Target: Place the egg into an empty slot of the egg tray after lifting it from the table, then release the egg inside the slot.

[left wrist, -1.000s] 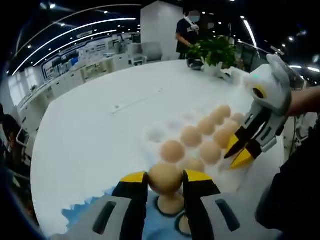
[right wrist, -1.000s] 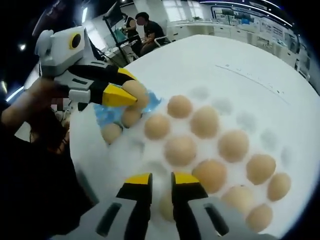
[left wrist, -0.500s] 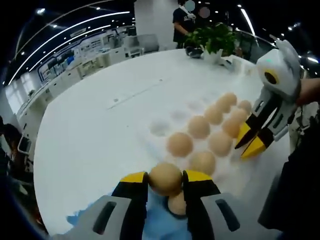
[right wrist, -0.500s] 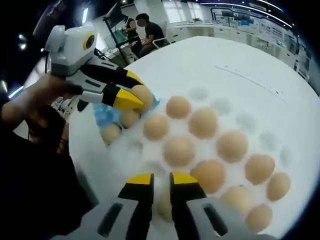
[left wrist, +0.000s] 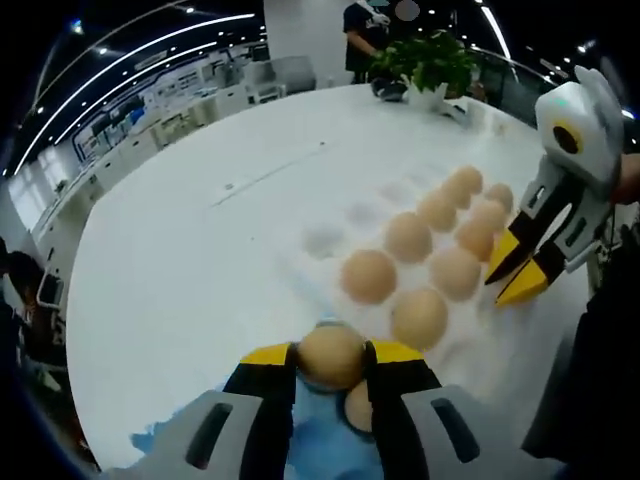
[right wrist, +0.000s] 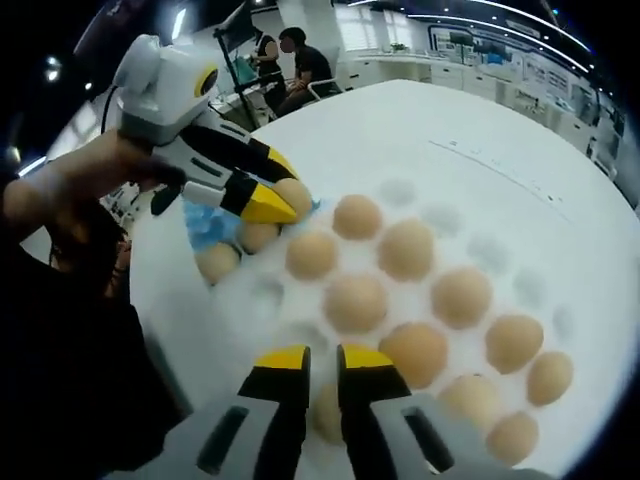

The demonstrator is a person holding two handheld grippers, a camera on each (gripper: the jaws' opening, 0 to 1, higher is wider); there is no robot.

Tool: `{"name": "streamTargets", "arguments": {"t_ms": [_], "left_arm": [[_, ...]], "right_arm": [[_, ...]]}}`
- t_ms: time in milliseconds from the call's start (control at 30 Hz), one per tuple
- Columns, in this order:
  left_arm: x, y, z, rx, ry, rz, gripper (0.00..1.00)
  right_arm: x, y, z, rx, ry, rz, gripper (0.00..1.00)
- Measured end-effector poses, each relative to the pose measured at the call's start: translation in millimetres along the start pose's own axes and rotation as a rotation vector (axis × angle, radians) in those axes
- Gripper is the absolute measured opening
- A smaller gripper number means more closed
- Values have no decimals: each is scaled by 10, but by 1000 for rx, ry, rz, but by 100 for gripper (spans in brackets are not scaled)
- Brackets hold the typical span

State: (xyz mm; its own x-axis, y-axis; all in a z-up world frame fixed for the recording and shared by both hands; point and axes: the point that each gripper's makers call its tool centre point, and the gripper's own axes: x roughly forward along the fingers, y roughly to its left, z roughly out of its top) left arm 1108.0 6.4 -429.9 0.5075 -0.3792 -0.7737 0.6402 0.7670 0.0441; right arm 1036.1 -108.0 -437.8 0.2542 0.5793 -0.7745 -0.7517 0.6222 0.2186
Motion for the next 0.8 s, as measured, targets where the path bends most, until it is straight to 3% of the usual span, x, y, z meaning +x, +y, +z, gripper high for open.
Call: {"name": "streamTargets", "arguments": {"t_ms": [500, 633, 800], "left_arm": [[38, 1, 3, 0, -5, -2, 28], [10, -1, 53, 34, -42, 5, 29], [15, 18, 55, 36, -45, 7, 32]], "right_arm": [[-6, -3, -2, 8, -3, 4, 11], [-4, -9, -4, 14, -6, 6, 11], [-1, -16, -7, 17, -9, 5, 11]]}}
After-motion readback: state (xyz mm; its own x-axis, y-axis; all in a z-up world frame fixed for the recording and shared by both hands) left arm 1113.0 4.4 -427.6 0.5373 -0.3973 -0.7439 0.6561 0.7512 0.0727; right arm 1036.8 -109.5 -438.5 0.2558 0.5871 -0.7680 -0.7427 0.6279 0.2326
